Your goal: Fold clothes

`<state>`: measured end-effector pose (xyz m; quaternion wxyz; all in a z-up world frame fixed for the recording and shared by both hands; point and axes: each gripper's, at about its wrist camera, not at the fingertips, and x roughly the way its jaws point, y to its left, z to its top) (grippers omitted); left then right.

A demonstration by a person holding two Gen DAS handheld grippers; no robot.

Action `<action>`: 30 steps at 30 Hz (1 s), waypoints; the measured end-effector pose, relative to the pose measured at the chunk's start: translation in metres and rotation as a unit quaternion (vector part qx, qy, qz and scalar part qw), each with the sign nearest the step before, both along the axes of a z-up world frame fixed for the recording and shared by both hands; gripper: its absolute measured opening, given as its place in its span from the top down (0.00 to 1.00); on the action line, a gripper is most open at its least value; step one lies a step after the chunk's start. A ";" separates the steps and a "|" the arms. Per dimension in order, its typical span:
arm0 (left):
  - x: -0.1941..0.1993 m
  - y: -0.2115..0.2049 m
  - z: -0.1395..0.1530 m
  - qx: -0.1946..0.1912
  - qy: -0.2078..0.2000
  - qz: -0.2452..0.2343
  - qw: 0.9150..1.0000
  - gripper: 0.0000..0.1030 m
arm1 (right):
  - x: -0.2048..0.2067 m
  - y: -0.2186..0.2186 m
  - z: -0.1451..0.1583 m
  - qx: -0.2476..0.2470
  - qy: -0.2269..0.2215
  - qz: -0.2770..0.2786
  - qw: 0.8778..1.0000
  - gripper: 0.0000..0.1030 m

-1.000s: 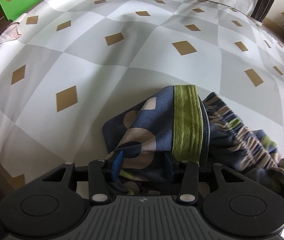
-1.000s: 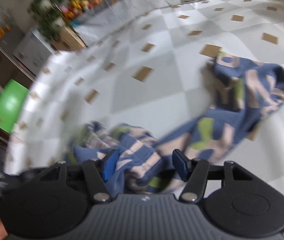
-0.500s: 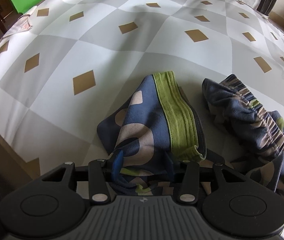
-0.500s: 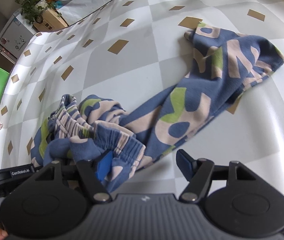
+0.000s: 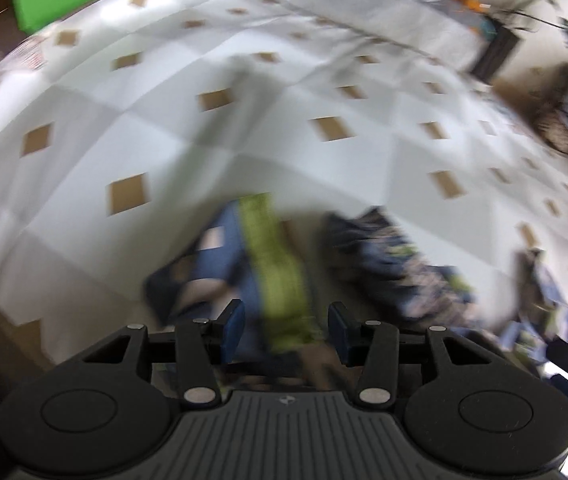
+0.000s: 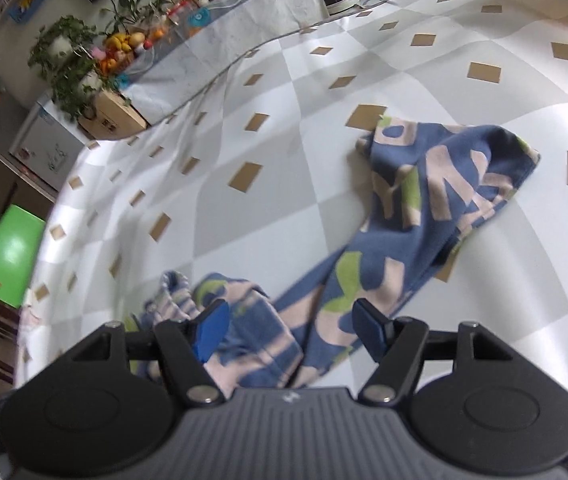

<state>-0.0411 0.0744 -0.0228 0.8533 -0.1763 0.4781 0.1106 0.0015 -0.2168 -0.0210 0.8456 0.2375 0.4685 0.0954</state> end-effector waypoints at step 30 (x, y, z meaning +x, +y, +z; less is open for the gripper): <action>0.022 -0.147 0.008 0.069 -0.017 -0.317 0.946 0.51 | 0.083 -0.007 -0.031 -0.069 0.036 0.060 0.995 0.36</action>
